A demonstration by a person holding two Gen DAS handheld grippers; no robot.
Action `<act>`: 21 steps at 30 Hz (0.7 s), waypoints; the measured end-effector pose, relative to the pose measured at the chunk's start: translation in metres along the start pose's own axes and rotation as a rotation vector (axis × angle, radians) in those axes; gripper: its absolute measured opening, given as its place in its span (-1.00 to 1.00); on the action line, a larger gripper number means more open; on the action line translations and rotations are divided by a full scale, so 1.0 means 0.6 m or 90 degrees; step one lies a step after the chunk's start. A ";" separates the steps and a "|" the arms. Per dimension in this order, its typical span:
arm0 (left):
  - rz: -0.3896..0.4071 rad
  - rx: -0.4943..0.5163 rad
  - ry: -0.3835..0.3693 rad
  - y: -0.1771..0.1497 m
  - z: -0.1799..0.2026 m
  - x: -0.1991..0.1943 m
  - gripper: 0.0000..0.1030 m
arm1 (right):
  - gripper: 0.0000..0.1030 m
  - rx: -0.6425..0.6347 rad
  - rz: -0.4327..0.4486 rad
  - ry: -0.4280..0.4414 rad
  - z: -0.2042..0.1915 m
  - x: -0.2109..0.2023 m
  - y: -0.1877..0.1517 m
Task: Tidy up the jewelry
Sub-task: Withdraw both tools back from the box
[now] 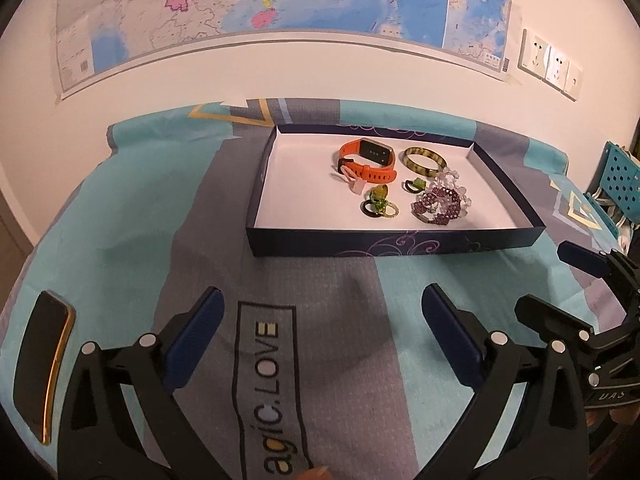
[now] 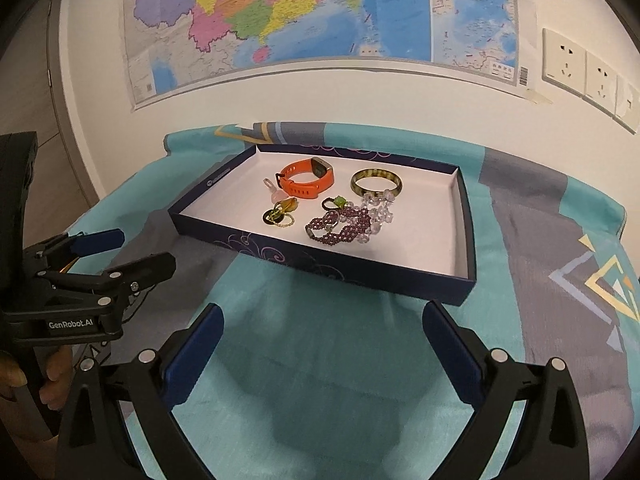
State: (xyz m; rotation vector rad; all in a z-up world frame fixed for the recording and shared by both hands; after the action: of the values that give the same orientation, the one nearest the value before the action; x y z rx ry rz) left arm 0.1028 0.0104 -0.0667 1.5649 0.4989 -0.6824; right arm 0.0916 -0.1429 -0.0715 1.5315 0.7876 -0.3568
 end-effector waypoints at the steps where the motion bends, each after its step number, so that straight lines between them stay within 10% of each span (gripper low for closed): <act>1: 0.000 0.001 -0.001 -0.001 0.001 -0.001 0.89 | 0.87 0.003 0.001 -0.001 0.001 -0.002 -0.001; 21: -0.007 0.002 -0.009 -0.023 0.014 -0.021 0.89 | 0.87 0.003 -0.007 0.002 -0.015 -0.014 -0.027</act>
State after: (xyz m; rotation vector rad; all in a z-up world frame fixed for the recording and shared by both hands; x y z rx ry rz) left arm 0.0833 0.0044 -0.0687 1.5606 0.4960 -0.7030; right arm 0.0729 -0.1375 -0.0770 1.5329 0.7985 -0.3639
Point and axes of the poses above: each gripper's, at about its wrist camera, not at the fingertips, and x roughly the way its jaws point, z to its right, y to its top, the point moved 9 cm from there along x, roughly the way its jaws point, and after that the axes turned 5 degrees about x, right-handed, at the moved point
